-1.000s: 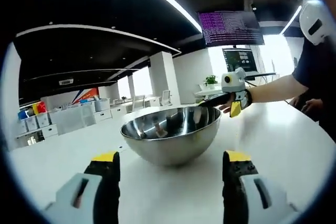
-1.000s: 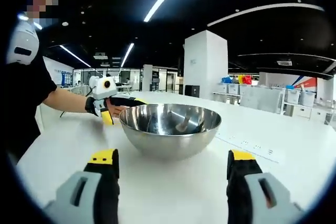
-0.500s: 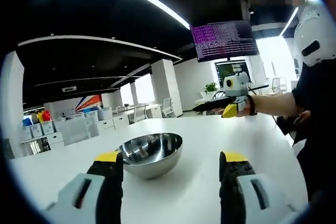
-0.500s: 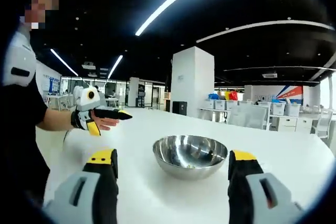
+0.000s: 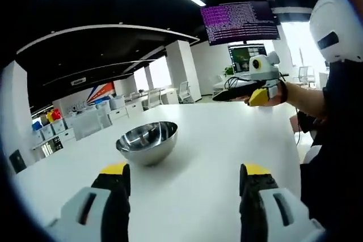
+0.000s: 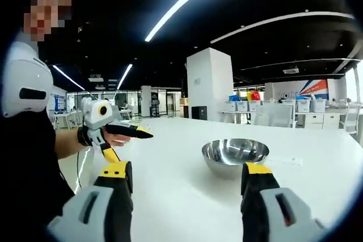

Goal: Pick up the QQ candy scattered on the table and place it into the stainless steel bowl on the table

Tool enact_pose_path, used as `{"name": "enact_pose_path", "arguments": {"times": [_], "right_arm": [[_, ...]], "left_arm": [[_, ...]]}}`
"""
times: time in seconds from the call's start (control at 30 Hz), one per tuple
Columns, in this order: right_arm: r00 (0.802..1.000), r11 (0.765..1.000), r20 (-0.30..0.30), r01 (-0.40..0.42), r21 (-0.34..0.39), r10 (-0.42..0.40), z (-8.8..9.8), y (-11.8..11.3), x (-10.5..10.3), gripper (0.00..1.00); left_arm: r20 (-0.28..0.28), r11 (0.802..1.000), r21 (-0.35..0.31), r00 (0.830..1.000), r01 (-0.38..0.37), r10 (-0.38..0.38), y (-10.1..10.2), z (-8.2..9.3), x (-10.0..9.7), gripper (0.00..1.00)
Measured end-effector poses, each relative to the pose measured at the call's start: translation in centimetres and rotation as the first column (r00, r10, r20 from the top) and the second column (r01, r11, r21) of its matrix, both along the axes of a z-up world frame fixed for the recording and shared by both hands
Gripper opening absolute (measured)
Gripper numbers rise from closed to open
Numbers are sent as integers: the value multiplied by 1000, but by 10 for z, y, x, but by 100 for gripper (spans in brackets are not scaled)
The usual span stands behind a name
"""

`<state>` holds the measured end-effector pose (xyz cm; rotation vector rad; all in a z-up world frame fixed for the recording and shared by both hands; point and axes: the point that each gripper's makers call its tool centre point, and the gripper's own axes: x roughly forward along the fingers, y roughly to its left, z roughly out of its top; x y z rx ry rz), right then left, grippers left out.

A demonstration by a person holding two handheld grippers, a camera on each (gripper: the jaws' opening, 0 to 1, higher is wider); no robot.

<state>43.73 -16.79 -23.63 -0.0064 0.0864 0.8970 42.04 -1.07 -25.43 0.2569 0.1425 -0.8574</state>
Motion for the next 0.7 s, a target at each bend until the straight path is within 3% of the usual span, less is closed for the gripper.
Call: {"name": "enact_pose_path", "arguments": {"times": [0.17, 0.5, 0.7], "right_arm": [[1000, 995, -23, 15, -102, -17, -26, 0, -2, 74], [992, 977, -111, 29, -213, -54, -82, 0, 0, 73], [993, 979, -109, 16, -203, -38, -80, 2, -7, 73]], "left_arm": [[-23, 999, 19, 999, -44, 44, 3, -10, -1, 77], [-88, 996, 69, 994, -57, 63, 5, -41, -6, 77], [-101, 994, 86, 992, -65, 74, 8, -47, -7, 76]]}}
